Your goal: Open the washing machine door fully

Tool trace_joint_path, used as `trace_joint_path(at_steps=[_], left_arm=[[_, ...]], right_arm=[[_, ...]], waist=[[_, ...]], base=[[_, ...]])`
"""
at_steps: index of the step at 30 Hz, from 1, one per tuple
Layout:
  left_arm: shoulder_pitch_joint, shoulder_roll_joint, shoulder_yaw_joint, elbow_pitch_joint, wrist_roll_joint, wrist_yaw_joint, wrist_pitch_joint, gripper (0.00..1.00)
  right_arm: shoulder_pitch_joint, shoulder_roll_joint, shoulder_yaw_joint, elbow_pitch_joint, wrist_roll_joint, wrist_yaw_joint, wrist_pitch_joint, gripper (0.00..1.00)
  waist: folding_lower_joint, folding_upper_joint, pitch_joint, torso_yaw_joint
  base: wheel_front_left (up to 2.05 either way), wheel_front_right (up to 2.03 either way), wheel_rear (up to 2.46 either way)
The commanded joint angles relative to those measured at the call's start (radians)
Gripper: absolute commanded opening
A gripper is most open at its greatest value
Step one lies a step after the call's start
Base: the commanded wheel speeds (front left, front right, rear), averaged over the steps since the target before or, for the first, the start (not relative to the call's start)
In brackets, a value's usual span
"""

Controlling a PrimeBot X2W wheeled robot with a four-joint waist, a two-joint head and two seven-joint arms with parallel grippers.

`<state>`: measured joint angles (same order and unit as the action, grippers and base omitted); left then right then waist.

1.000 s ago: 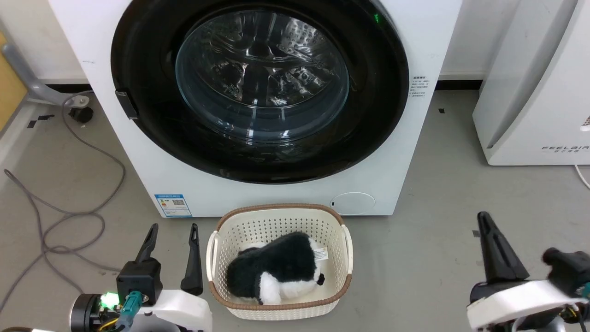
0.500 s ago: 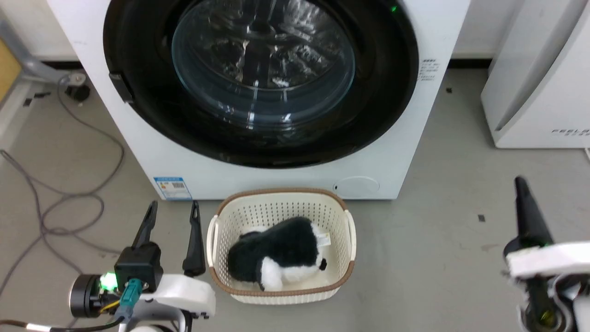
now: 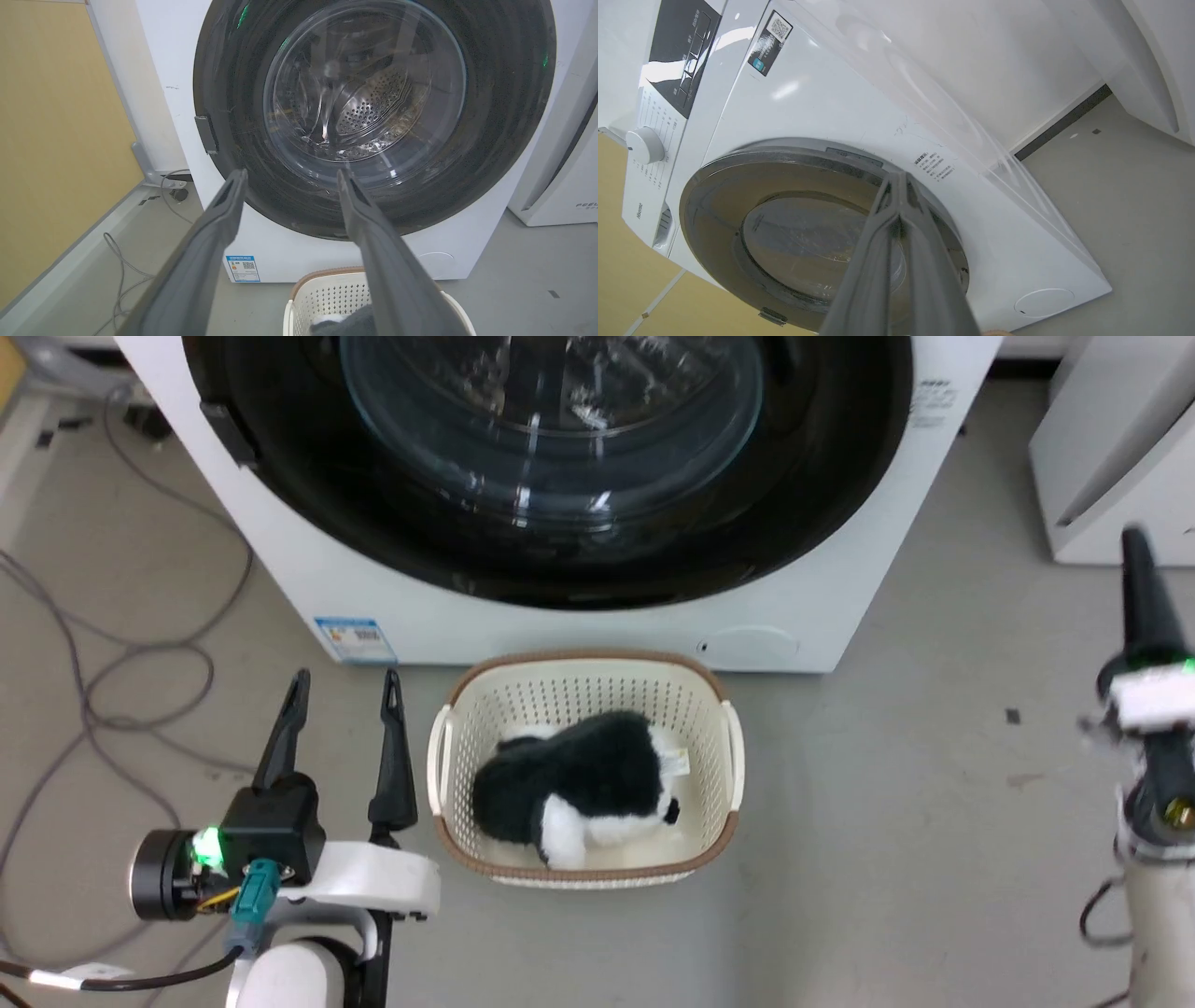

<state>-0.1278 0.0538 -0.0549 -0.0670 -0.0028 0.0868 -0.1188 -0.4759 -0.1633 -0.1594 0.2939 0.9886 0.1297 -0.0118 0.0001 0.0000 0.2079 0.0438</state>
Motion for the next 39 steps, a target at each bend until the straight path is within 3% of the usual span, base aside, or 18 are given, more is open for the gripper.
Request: trace_joint_path(at_steps=[1,20,39], left_arm=[[-0.020,0.005,-0.005,-0.009,0.004,0.009,-0.010,1.00],[-0.092,0.009,-0.039,-0.037,0.001,0.055,-0.049,1.00],[-0.157,0.009,-0.064,-0.052,-0.003,0.095,-0.089,1.00]], right_arm=[[-0.042,-0.012,-0.001,0.017,0.036,0.001,-0.003,0.00],[-0.473,-0.089,0.112,0.296,0.174,0.001,-0.022,0.00],[-0.727,-0.137,0.248,0.492,0.327,0.001,0.107,0.00]], waist=[[-0.0001,0.0000,0.020,0.010],[-0.0001,0.0000,0.153,0.060],[-0.0001,0.0000,0.241,0.097]], base=[[0.00,0.00,0.00],[0.00,0.00,0.00],[0.00,0.00,0.00]])
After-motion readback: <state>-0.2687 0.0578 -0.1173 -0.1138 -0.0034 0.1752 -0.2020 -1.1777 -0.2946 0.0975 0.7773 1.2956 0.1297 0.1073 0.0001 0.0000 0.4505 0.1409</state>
